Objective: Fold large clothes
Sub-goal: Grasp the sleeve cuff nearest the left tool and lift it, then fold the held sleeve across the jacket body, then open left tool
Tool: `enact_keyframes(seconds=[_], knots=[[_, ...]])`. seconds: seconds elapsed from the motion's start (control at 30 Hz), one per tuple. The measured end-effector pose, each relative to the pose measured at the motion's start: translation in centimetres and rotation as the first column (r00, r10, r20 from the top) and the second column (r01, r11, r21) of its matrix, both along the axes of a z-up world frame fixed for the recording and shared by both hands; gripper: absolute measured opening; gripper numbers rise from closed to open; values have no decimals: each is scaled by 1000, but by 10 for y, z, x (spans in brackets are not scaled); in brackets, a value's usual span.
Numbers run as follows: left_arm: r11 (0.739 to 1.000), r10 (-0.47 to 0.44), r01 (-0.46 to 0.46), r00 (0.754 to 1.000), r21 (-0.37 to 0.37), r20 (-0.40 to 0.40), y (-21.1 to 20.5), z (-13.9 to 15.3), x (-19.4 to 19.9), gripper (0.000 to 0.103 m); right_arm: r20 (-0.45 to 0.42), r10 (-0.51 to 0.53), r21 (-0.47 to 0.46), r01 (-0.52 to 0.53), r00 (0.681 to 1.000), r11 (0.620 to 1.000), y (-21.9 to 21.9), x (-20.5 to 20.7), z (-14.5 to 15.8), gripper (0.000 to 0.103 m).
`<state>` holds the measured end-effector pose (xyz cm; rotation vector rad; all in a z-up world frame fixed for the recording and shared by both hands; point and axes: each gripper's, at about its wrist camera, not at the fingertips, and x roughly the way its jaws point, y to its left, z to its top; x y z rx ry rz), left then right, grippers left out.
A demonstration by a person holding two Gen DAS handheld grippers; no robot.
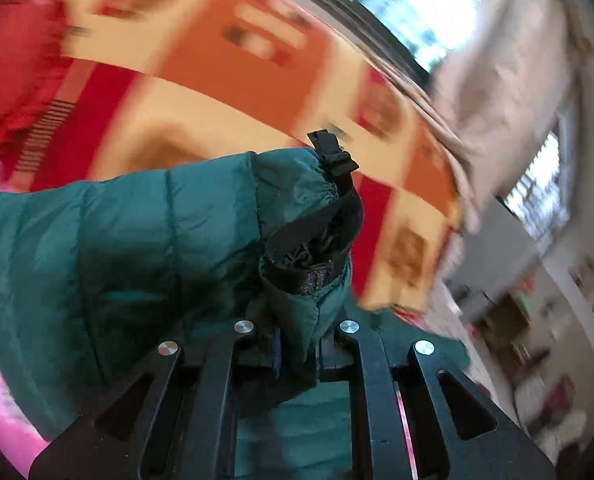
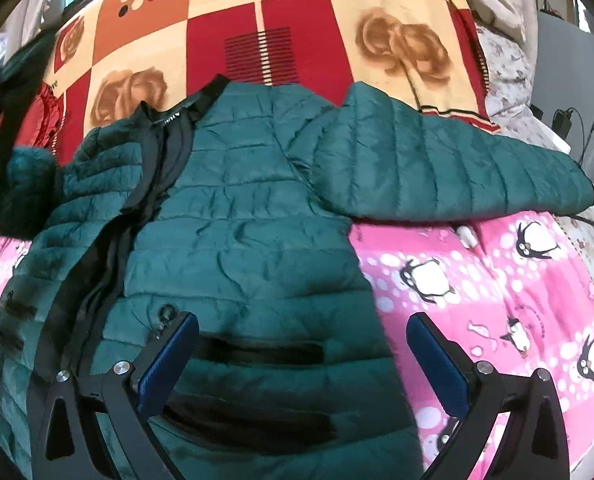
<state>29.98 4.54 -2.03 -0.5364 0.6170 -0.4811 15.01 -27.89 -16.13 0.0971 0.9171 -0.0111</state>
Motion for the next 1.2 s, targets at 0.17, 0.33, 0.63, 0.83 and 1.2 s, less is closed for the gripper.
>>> enact_keyframes(seconds=[0.17,0.33,0.63,0.83,1.2], knots=[[976,-216,215,976,-37,-35,-104,-31,13,10,-49,-21,-21,20,999,1000,-15,-1,-10,103],[951,-309,299,935,-81,-172,-156,-100,35,10,-98,-60,15,62,993,998,-39,-2,-20,103],[947,-320,287,880,-144,-351,-150,-147,42,33,-121,-76,13,78,990,997,-42,6,-25,103],[952,-305,281,913,-125,-272,-115,-120,5,69,-105,-98,-27,96,990,995,-31,11,-24,103],[883,460,-438,879,169,-124,63,-98,-16,67,221,-6,98,-16,975,995,24,60,43,103]])
